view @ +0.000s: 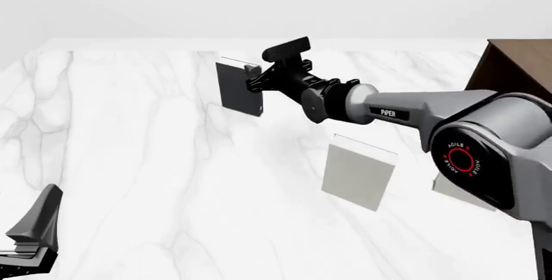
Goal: Pick up the book on the left and place it on top of the shelf.
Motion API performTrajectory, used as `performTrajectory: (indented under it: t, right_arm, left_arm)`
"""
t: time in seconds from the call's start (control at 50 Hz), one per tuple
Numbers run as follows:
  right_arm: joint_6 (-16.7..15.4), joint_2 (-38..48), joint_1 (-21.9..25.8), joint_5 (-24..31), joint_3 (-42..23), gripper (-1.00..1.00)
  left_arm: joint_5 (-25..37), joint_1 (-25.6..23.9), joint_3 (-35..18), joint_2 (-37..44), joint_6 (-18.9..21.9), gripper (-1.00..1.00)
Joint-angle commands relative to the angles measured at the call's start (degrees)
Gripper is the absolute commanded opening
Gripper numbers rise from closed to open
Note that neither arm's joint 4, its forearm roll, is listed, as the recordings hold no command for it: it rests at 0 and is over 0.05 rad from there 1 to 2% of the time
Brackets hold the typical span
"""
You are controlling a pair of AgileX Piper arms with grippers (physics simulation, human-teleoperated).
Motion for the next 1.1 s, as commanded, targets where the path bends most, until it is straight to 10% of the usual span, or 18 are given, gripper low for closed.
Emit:
performTrajectory:
  t: [0.02, 1.1]
  right_arm:
    - [-0.1, 1.8, 0.0, 0.6, -2.1, 1.00]
    - [1.2, 11.0, -0.6, 2.9, -11.1, 1.00]
  left_arm:
    - [0.0, 0.0, 0.0, 0.0, 0.0, 1.00]
    - [0.0, 0.0, 0.0, 0.0, 0.0, 1.00]
